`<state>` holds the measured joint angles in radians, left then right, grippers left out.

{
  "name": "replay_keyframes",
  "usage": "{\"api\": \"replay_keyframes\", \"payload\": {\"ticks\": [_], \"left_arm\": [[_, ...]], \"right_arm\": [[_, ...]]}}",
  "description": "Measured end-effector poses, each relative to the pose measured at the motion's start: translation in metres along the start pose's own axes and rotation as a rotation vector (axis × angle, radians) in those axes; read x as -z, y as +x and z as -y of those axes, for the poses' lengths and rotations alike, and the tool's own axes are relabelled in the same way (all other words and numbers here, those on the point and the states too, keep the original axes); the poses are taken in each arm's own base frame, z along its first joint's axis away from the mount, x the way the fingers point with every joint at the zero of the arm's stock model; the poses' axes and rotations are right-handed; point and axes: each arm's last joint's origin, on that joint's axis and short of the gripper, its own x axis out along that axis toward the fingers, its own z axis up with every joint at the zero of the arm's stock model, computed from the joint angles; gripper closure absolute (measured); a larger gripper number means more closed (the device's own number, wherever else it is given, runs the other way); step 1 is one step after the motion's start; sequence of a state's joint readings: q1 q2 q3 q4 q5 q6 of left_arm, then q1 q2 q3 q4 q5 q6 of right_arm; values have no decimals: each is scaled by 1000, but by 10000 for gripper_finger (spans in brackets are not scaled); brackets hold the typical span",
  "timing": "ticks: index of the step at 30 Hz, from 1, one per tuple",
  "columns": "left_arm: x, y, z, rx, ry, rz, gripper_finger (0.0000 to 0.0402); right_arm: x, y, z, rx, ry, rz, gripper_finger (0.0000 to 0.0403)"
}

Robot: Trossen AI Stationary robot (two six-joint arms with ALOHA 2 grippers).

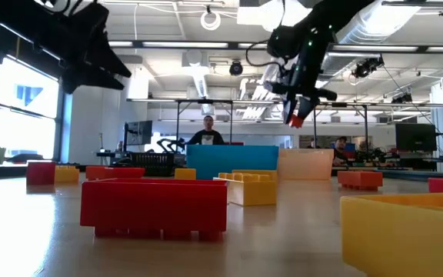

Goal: Sort & place blocks by color
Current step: Put the orange game piece into the orange bin

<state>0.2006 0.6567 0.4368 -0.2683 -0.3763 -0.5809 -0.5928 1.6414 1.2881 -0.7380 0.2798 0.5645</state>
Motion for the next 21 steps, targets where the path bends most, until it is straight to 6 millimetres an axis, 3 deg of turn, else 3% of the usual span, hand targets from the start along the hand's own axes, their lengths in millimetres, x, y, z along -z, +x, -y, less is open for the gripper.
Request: {"api": "replay_keyframes", "payload": {"ticks": [10,21], "left_arm": [[7,6,-2,7,-77,-125,218],[11,13,-1,-8,6,-165,218]], "right_arm": [[13,49,-9,28,-83,-150,279],[14,64,-7,3,-70,-218,279]]}}
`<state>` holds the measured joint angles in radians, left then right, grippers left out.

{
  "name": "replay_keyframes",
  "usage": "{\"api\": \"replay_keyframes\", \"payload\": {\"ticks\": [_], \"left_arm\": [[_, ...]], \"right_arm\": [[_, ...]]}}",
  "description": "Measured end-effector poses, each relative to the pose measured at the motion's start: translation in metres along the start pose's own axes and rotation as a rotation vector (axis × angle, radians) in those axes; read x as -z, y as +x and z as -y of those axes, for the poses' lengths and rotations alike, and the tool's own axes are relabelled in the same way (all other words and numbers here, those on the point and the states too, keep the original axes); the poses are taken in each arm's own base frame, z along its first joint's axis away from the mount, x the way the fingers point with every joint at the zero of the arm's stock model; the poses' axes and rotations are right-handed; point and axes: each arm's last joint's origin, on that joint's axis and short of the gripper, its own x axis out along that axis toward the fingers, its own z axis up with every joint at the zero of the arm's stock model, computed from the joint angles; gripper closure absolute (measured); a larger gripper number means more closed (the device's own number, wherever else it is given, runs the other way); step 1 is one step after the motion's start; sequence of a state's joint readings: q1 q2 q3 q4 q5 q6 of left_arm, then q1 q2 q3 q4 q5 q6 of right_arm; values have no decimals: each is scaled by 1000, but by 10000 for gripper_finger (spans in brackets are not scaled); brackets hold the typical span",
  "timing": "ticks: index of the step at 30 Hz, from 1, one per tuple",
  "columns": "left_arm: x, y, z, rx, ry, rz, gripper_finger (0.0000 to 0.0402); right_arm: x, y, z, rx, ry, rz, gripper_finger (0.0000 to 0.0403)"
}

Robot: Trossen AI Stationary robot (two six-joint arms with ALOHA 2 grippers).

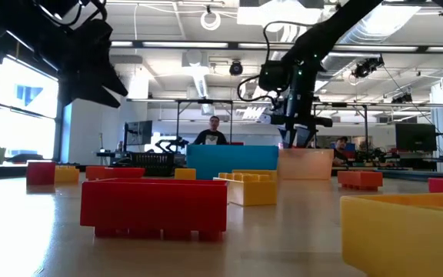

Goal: Sort & place blocks by color
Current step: Put the orange game piece into the orange bin

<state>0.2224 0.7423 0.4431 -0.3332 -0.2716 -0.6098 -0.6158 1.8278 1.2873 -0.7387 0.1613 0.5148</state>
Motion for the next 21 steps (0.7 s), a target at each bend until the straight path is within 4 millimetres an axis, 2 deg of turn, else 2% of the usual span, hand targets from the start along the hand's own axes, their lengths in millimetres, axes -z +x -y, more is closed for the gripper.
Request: {"api": "replay_keyframes", "payload": {"ticks": [3,8,16,21], "left_arm": [[1,1,0,9,70,-15,218],[6,4,-1,0,70,-90,218],[26,12,-9,-86,3,-333,218],[31,17,-11,-140,-37,-395,218]], "right_arm": [[-1,0,1,-7,2,3,279],[-2,0,2,-22,-35,-4,275],[-2,0,2,-14,-36,-1,221],[-2,0,2,-14,-36,-1,212]]}}
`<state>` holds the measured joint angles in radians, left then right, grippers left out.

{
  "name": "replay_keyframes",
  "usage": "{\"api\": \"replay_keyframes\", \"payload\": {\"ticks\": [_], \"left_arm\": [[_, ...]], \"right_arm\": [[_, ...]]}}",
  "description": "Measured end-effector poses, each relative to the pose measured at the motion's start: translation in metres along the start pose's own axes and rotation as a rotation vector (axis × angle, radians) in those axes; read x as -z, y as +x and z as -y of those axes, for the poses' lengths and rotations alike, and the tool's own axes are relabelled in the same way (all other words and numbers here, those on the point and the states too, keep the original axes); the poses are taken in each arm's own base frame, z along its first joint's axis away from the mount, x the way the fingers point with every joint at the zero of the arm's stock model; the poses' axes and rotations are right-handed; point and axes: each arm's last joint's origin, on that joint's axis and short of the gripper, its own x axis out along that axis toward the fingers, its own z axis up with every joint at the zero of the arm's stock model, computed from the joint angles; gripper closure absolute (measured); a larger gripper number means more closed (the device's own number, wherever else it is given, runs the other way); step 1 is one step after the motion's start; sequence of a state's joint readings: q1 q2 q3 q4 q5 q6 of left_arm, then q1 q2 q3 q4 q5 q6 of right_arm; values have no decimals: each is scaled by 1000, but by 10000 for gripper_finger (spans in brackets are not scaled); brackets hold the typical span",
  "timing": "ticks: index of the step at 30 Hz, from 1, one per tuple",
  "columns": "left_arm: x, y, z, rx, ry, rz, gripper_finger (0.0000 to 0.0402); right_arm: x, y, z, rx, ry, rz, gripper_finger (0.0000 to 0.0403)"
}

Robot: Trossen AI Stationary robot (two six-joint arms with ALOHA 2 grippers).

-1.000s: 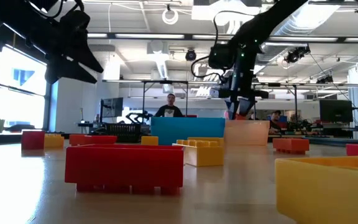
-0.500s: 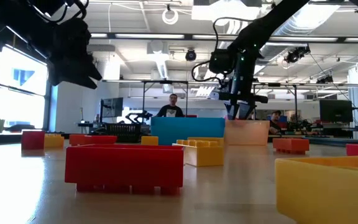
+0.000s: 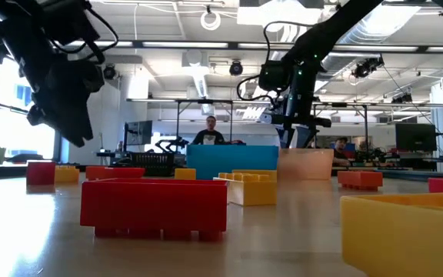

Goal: Sort & place blocks by color
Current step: Put the orange game piece into the orange bin, then put the yellow game piece into the black bin

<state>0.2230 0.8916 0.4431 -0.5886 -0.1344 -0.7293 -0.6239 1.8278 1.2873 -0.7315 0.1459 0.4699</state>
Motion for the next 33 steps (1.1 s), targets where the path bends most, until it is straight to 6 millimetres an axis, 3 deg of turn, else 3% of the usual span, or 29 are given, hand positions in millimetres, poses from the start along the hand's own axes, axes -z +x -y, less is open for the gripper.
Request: {"api": "replay_keyframes", "payload": {"ticks": [8,18,26,33], "left_arm": [[4,4,-2,-31,-107,-73,218],[14,2,-10,-116,-193,-183,218],[14,2,-10,-118,-233,-174,218],[14,5,-10,-143,-229,-173,218]], "right_arm": [[-1,-2,0,0,-7,1,211],[-22,-22,-5,-29,-30,88,210],[-36,-38,-9,-29,-32,162,210],[-37,-39,-9,-32,-37,170,210]]}}
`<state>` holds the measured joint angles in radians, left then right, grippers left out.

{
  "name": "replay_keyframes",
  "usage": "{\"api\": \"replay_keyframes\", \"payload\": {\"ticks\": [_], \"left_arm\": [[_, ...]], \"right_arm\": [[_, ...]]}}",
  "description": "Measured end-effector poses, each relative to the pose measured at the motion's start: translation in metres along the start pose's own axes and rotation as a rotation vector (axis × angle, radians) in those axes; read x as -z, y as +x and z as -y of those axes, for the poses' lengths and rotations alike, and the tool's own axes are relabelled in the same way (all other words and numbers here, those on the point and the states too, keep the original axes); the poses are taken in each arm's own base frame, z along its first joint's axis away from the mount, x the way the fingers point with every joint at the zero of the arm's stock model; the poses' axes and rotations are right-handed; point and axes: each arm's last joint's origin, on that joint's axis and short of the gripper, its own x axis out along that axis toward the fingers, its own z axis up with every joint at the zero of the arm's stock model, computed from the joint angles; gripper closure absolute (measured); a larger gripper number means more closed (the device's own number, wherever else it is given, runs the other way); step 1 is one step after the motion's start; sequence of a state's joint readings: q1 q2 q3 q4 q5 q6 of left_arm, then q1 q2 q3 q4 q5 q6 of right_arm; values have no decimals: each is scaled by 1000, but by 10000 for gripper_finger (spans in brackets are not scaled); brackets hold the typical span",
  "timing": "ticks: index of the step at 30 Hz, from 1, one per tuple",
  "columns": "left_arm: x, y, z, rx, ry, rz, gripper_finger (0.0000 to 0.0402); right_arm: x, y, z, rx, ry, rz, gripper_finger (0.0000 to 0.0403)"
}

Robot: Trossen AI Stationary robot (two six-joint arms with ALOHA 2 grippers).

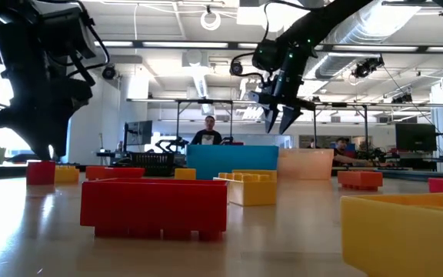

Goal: Sort & place blocks by color
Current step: Put the yellow game piece into the black bin

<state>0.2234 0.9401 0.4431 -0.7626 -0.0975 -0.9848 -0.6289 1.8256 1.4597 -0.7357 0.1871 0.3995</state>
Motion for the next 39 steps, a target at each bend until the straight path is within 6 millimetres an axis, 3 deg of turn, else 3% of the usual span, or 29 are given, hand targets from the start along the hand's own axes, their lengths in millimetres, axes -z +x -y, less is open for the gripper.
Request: {"api": "replay_keyframes", "payload": {"ticks": [23,31,39], "left_arm": [[-4,33,10,-117,27,-61,219],[-4,35,11,-130,122,-73,291],[-4,28,11,-89,178,-44,291]], "right_arm": [[0,0,0,1,0,-1,210],[1,0,0,3,-2,-5,210],[1,0,-1,-34,4,-20,210]]}}
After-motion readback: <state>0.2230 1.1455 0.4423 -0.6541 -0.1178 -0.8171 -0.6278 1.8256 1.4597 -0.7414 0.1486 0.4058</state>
